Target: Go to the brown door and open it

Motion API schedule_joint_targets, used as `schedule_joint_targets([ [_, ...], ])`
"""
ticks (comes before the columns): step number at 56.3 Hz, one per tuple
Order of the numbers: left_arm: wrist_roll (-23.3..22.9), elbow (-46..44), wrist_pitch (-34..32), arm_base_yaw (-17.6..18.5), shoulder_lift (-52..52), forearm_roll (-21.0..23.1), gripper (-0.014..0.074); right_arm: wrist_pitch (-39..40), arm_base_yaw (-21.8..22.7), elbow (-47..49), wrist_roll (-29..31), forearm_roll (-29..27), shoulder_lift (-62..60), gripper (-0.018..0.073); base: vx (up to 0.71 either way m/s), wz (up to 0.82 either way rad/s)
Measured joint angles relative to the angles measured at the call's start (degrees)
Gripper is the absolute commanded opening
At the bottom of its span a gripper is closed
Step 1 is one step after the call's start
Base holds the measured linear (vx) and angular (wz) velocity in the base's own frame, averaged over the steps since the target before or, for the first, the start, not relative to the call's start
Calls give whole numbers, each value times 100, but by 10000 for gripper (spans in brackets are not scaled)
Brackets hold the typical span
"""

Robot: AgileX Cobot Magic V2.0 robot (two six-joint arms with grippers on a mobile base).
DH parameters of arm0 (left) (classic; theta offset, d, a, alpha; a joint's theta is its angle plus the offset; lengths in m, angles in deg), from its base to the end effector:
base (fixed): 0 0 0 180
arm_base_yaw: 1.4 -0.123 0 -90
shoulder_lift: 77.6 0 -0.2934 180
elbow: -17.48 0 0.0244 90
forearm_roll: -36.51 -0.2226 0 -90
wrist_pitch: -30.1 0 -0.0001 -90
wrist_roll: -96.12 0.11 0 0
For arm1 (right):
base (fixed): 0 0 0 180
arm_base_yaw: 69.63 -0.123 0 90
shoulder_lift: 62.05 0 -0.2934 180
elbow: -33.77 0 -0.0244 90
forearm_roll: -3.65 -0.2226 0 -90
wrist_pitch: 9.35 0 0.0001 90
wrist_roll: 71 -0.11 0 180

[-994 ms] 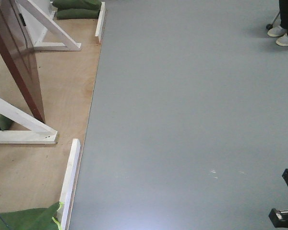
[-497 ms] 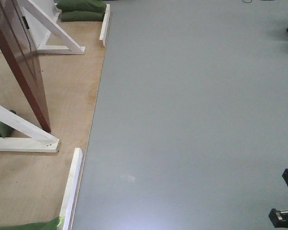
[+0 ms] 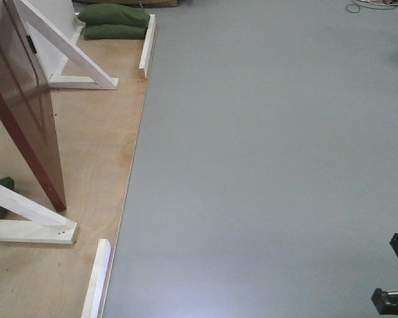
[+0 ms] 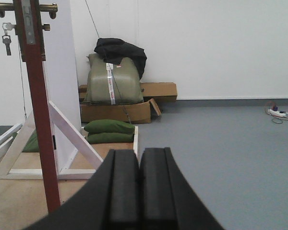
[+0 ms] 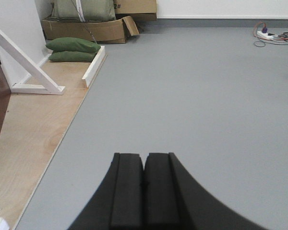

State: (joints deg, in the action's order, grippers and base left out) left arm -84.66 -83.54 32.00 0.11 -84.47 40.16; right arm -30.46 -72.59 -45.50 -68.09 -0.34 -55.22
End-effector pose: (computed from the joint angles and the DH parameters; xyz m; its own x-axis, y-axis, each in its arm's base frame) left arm 0.0389 -0.0013 0.2028 0.0370 -0.0782 -0.9963 0.0314 0.9965 -0.0771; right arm 0.0340 0.0045 0.1648 -0.2957 -0.0011 -0.9553 -0.0713 0.9972 0.0210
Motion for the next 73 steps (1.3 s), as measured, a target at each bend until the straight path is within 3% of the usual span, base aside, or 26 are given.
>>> schedule_joint_targets([
  [73,0,0,0,0,0,0,67,0,0,0,0,0,0,0,39,-2],
])
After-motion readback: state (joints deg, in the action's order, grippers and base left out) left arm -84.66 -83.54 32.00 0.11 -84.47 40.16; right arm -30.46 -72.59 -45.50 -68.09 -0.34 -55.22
